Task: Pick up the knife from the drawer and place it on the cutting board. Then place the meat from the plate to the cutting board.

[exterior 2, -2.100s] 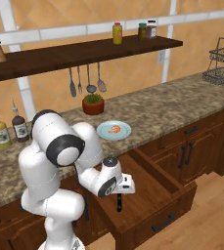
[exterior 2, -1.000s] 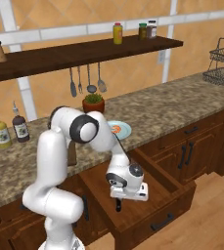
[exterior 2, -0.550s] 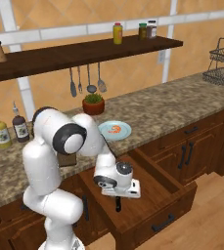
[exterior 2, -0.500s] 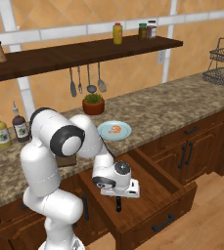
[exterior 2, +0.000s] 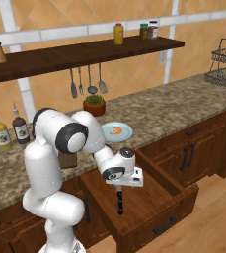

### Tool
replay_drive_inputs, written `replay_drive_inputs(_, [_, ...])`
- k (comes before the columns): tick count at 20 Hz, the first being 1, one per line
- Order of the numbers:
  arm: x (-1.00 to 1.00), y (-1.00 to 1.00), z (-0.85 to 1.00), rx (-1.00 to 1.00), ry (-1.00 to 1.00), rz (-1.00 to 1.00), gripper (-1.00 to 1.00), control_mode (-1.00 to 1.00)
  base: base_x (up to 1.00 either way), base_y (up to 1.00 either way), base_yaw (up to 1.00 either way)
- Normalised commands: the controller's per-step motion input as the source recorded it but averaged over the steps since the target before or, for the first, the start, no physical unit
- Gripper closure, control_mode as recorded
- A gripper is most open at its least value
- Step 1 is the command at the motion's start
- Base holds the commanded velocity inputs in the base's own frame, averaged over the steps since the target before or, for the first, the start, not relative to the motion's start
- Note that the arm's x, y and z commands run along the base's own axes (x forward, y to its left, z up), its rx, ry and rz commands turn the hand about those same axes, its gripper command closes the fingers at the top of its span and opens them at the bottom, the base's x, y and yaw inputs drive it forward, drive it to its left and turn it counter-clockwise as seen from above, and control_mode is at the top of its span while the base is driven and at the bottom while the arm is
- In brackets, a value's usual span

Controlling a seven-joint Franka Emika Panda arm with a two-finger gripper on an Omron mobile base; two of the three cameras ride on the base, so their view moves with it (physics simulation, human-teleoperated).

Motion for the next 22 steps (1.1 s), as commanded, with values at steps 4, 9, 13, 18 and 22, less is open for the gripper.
replay_drive_inputs(4, [0.06, -0.14, -0.51, 0.0, 0.0, 0.0, -1.0, -1.0, 0.0, 0.0, 0.0])
replay_drive_inputs(9, [-0.24, 0.0, -0.46, 0.0, -0.03, 0.0, -1.0, -1.0, 0.0, 0.0, 0.0])
replay_drive_inputs(13, [-0.26, 0.01, -0.33, 0.0, -0.01, 0.0, -1.0, -1.0, 0.0, 0.0, 0.0])
replay_drive_inputs(18, [-0.05, 0.12, -0.07, 0.0, 0.0, 0.0, -1.0, -1.0, 0.0, 0.0, 0.0])
replay_drive_inputs(22, [0.0, 0.12, -0.02, 0.0, 0.0, 0.0, -1.0, -1.0, 0.0, 0.0, 0.0])
